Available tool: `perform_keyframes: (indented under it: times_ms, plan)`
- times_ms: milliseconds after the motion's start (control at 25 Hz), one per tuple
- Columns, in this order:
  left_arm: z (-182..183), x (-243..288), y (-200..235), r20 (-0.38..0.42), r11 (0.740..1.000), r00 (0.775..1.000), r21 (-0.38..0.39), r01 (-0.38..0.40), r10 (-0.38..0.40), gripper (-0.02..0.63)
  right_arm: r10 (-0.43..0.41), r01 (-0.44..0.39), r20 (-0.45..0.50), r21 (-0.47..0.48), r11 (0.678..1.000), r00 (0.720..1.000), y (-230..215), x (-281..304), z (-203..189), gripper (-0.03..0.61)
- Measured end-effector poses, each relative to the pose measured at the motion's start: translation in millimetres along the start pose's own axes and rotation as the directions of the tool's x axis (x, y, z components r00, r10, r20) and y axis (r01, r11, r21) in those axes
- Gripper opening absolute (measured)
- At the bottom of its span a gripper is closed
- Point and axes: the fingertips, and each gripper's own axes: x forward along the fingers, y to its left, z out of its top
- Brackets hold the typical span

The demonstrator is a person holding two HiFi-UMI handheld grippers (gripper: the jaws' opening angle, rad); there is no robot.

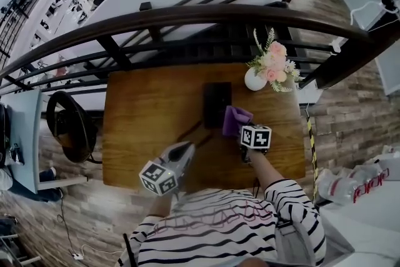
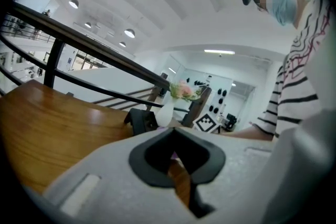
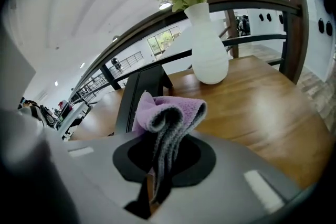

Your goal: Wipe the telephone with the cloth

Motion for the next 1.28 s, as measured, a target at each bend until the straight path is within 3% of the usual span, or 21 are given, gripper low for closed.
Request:
perform_keyframes:
  times_ms: [480,800,1280]
  plan:
    - [9,4,-8,-0.01,0.998,0.998,0.036,0.06,-0.06,0.0,0.061,-0.071,0.154,0.064,0.995,0.986,31,-55,13,0.035]
    - [12,-3,-22,-0.029,0.986,0.988,0.068,0.153,-0.151,0.0,0.03,-0.066,0.295,0.115,0.991,0.955,53,-117,9,0.035]
    - [6,-41,-36,-0.065,0.96,0.966,0.11,0.258,-0.252,0.0,-0.053,-0.038,0.407,0.213,0.976,0.912,95,-181,-41,0.035]
